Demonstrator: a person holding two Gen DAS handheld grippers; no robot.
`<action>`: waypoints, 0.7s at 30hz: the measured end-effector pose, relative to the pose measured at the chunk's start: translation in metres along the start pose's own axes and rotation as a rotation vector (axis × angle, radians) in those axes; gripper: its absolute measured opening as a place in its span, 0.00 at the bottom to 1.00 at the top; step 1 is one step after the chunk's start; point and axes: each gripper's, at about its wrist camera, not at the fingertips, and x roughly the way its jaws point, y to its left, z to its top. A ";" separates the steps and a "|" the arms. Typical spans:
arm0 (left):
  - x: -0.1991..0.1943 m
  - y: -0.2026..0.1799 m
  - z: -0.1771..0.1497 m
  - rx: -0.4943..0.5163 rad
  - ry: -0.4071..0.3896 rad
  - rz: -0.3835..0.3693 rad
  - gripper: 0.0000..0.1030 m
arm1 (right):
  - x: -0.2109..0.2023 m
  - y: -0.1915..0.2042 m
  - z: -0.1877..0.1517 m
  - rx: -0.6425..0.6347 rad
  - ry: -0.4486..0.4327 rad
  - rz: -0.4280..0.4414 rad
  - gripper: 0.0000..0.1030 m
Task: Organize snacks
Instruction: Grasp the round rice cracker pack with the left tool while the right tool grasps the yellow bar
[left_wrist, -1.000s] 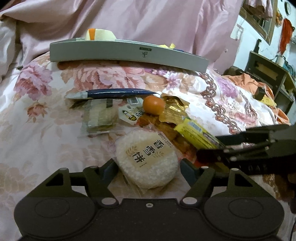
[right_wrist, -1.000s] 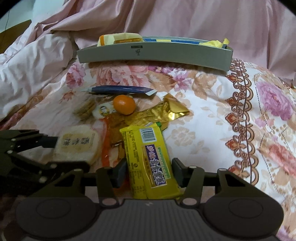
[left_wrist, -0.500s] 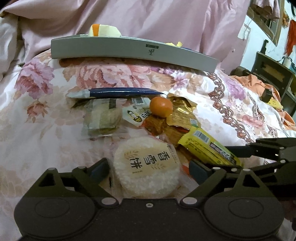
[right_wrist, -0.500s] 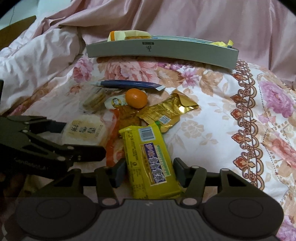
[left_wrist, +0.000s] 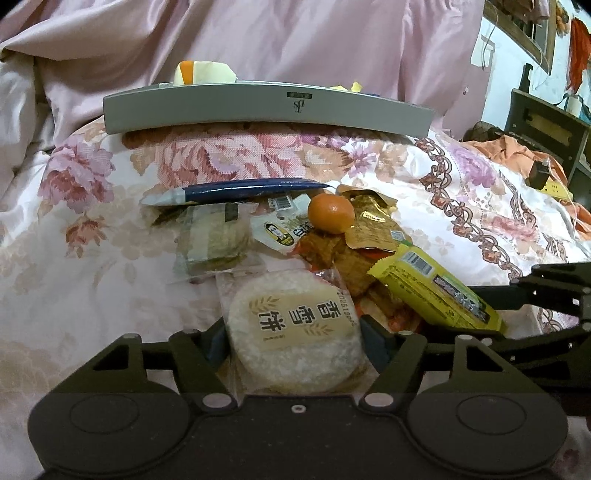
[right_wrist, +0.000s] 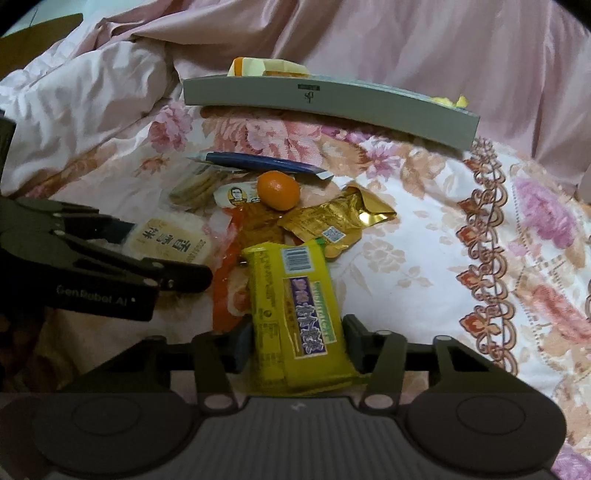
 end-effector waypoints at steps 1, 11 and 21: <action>-0.001 0.000 0.000 -0.008 -0.004 -0.003 0.70 | -0.002 0.001 -0.001 0.002 -0.009 -0.004 0.51; -0.013 -0.004 0.001 -0.061 -0.057 -0.040 0.69 | -0.020 0.017 -0.006 -0.135 -0.093 -0.102 0.51; -0.031 -0.002 0.012 -0.114 -0.134 -0.041 0.70 | -0.030 0.008 -0.004 -0.170 -0.160 -0.167 0.51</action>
